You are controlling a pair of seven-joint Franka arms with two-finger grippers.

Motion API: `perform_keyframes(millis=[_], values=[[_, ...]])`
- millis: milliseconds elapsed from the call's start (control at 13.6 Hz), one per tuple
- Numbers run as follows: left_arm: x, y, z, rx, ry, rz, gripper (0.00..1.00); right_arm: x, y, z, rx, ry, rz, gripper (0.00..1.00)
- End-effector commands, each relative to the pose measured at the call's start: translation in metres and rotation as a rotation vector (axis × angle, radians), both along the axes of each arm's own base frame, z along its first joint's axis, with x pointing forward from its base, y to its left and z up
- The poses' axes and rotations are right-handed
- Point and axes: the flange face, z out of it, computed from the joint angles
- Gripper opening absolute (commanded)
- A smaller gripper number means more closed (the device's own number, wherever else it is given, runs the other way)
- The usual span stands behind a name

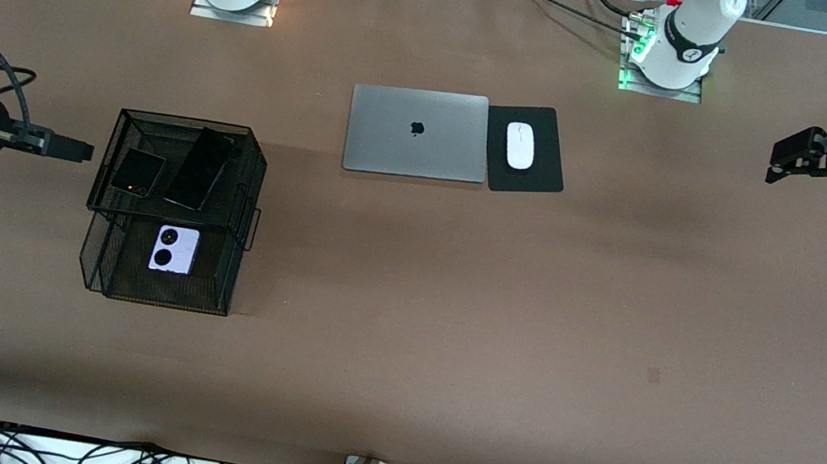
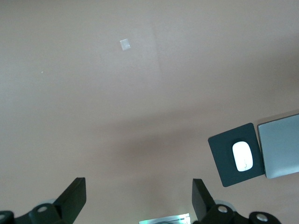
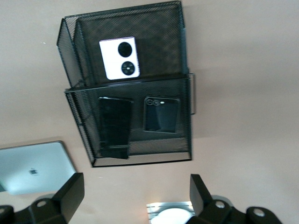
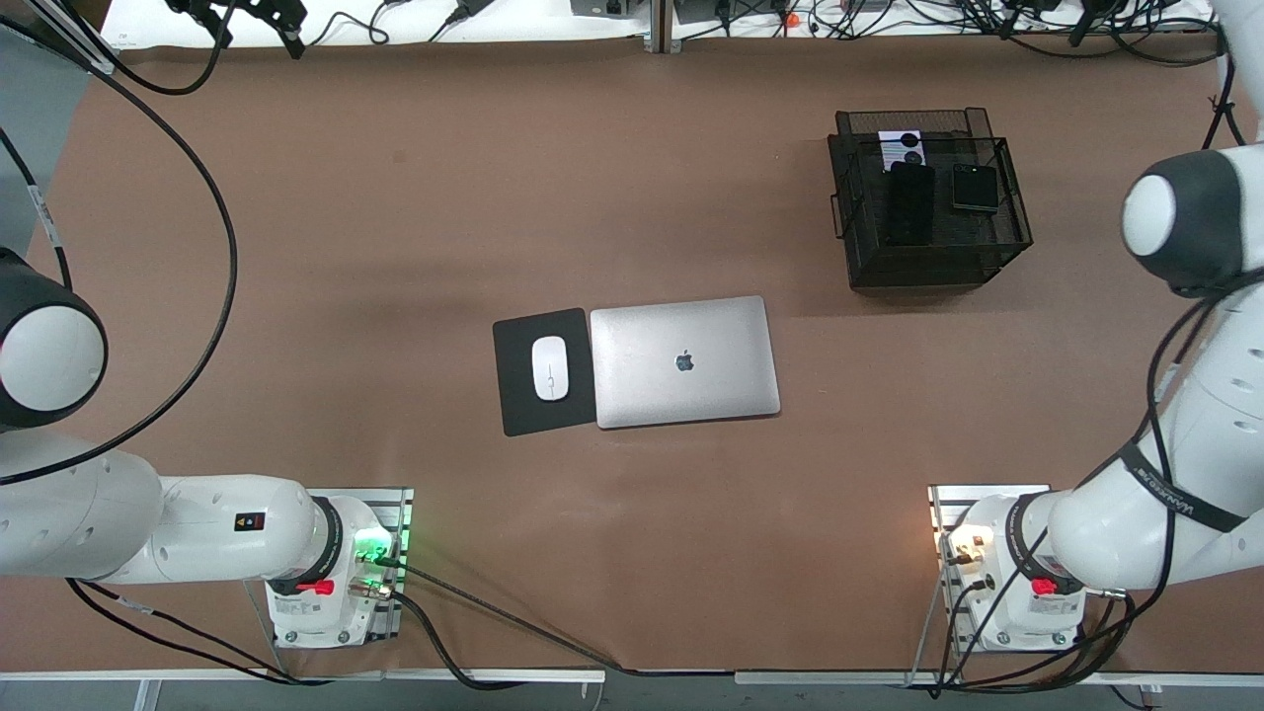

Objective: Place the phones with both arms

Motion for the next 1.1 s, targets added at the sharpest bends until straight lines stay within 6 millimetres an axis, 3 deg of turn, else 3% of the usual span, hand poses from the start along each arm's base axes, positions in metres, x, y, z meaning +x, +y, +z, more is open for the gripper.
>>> perform_keyframes(millis=[0, 441, 1028], values=[[-0.005, 0.000, 0.003, 0.014, 0.001, -0.006, 1.00, -0.012, 0.003, 0.028, -0.006, -0.061, 0.027, 1.00], [-0.006, 0.004, 0.004, 0.013, 0.002, -0.010, 1.00, -0.054, -0.003, 0.006, -0.016, -0.229, 0.003, 1.00], [-0.004, 0.018, 0.003, 0.021, 0.001, 0.008, 1.00, -0.043, -0.005, -0.013, -0.015, -0.221, -0.003, 1.00]])
